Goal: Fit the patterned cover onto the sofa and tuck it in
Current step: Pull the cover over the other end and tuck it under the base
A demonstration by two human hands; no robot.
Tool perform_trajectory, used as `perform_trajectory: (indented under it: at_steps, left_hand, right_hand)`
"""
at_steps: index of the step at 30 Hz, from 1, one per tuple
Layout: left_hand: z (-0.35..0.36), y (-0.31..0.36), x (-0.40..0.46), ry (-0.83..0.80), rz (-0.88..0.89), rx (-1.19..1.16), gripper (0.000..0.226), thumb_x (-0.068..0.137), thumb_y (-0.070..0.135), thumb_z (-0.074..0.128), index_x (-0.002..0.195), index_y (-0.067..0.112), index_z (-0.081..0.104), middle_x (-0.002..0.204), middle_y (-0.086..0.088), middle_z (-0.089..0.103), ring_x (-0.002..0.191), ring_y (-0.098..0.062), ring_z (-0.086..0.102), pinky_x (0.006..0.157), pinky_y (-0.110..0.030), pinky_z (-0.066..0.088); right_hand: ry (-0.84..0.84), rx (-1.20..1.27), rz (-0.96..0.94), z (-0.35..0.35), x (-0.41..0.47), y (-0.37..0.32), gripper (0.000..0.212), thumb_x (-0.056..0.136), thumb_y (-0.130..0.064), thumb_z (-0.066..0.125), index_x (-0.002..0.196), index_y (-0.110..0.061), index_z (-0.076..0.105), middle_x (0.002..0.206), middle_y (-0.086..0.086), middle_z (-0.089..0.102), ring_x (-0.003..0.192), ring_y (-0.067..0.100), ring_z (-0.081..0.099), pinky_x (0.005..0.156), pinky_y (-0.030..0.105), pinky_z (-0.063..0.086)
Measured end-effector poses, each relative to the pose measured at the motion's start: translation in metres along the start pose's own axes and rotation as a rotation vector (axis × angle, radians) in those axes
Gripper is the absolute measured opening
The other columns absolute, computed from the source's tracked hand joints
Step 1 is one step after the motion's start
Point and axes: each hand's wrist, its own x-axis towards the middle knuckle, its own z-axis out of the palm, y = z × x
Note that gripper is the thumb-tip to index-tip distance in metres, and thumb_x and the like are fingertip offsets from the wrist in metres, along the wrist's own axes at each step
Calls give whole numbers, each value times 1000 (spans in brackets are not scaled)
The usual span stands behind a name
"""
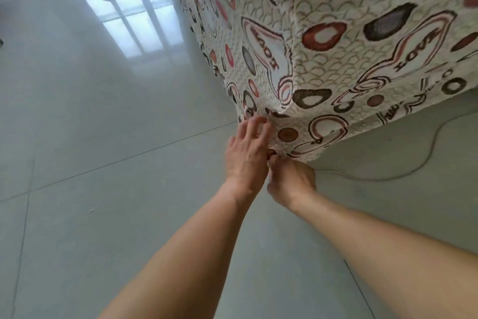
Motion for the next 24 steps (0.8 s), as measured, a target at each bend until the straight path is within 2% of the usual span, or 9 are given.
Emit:
perform_trajectory:
  at_steps: [4,8,11,13,16,18,20,22,24]
  left_hand:
    - [0,-5,-5,-236,283,346,61,84,22,19,137,23,50,152,3,35,145,-23,18,117,-37,19]
    - [28,-20,-15,-318,267,447,51,86,18,27,116,23,67,135,11,54,143,-22,26,113,-32,28]
    - [44,-31,-13,-383,270,450,57,89,16,17,140,21,44,154,8,27,148,-22,0,118,-36,14]
    - [40,-32,-9,-411,260,473,53,94,16,22,146,22,33,158,9,14,147,-21,-9,119,-36,9]
    - [29,-33,-12,-460,227,479,53,100,18,28,152,25,17,160,12,3,146,-17,-18,119,-37,-6]
    - [19,-30,-17,-513,216,503,56,101,18,28,153,25,8,160,13,-3,144,-16,-22,116,-39,-14]
    - [6,-24,-21,-572,177,537,60,99,17,28,154,24,3,160,10,-8,144,-16,-23,116,-42,-13]
    - [-4,-16,-27,-602,75,523,63,97,16,30,154,22,4,161,6,-10,144,-18,-22,118,-46,-8]
    - [-20,-3,-32,-569,-34,403,65,95,13,33,154,24,7,161,6,-6,146,-18,-18,120,-46,-3]
  right_hand:
    - [-136,-142,-83,9,9,6,29,86,-17,54,114,-17,61,111,4,66,105,25,62,80,31,49]
    - [-264,-229,-101,31,24,8,26,87,-15,53,113,-14,59,111,6,65,106,24,61,81,30,48]
    - [-304,-226,-96,44,41,9,30,89,-14,51,118,-14,55,117,6,61,112,25,58,87,31,47]
    - [-317,-170,-87,43,48,13,29,88,-12,50,117,-16,54,116,5,60,112,26,58,84,31,45]
    - [-265,-69,-84,37,48,21,8,90,-15,50,93,-22,53,96,5,58,102,28,61,72,29,41]
    - [-254,-29,-96,34,45,25,7,92,-18,49,86,-22,48,87,3,52,96,30,60,70,30,39]
    - [-258,-13,-123,29,36,28,6,94,-24,46,96,-20,50,97,4,54,100,30,57,71,32,38]
    - [-246,-15,-105,18,23,30,25,97,-36,43,115,-18,47,114,6,54,108,30,54,76,36,38]
    - [-229,0,-95,0,8,34,30,99,-40,39,117,-17,43,119,6,53,108,29,53,75,36,36]
